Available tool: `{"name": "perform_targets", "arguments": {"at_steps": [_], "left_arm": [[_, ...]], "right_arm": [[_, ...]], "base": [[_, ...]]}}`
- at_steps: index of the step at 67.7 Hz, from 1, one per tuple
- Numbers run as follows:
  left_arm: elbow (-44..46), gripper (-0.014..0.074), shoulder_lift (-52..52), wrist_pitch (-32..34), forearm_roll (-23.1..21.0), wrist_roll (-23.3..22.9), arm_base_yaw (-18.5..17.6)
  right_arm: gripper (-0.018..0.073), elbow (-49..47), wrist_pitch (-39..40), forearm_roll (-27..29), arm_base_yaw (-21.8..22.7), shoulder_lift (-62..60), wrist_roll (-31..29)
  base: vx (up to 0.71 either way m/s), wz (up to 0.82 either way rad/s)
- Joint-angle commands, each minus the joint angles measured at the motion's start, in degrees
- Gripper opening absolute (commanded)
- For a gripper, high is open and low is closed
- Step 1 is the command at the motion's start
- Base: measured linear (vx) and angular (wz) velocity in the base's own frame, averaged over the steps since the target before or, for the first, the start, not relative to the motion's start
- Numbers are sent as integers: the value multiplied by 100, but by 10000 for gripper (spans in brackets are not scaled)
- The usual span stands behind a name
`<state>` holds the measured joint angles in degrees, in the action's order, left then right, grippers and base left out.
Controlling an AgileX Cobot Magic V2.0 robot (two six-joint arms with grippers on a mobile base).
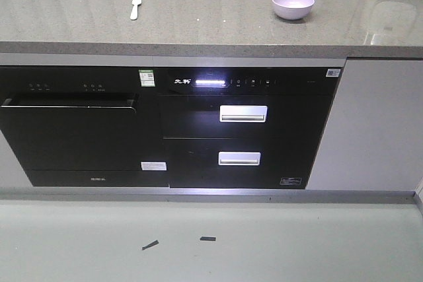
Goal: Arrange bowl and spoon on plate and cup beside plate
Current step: 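Continue driving closer to the counter holding the spoon and bowl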
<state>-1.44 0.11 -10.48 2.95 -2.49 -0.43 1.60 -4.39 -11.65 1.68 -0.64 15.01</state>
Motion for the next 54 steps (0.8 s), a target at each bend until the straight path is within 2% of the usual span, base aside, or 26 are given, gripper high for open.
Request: {"name": "perform_targets", "arguments": {"at_steps": [1, 54], "left_arm": [[43, -6, 92, 414, -16, -69, 8], [43, -6, 92, 414, -16, -69, 8]], "right_arm": [[-3, 23, 439, -62, 39, -59, -15], [-3, 23, 439, -62, 39, -59, -15]], "base": [[8, 0], [6, 0]]}}
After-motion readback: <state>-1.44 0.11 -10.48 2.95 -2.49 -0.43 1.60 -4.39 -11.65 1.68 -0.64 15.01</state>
